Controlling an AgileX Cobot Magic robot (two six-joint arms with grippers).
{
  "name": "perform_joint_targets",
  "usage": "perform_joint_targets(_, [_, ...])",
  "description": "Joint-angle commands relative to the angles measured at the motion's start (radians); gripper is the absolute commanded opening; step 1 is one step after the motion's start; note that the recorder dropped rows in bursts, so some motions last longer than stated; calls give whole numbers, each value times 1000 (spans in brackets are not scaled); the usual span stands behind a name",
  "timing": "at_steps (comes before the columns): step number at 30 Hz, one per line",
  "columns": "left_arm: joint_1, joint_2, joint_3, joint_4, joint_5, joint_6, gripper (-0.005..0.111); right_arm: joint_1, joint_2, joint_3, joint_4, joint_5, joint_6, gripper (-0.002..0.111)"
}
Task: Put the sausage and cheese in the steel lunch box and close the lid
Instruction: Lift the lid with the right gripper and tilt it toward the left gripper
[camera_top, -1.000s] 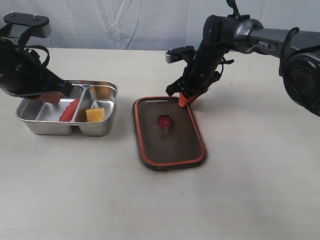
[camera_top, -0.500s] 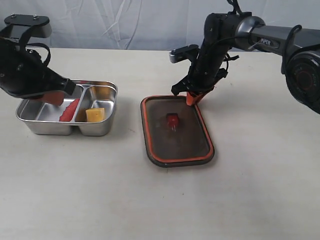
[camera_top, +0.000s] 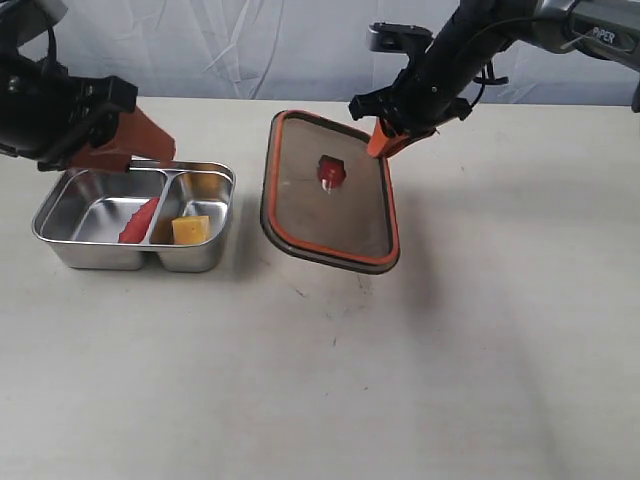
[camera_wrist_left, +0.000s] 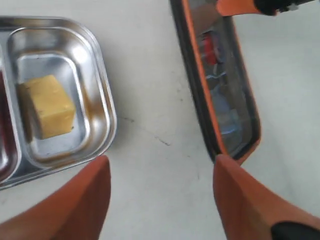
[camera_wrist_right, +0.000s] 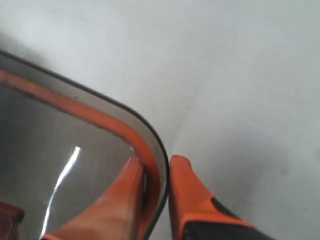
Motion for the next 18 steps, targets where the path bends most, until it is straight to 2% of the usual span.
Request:
perform_joint_targets(1, [6,-6,1,-106,18,58,58,-1,-14,-4,87,-1,-21,-1])
perform_joint_targets(7, [6,-6,1,-208,29,60,58,15,-15,-4,187,-1,-83,-1])
perform_joint_targets(18, [6,-6,1,-209,33,60,58,66,-19,-4,209,-45,-90,-1])
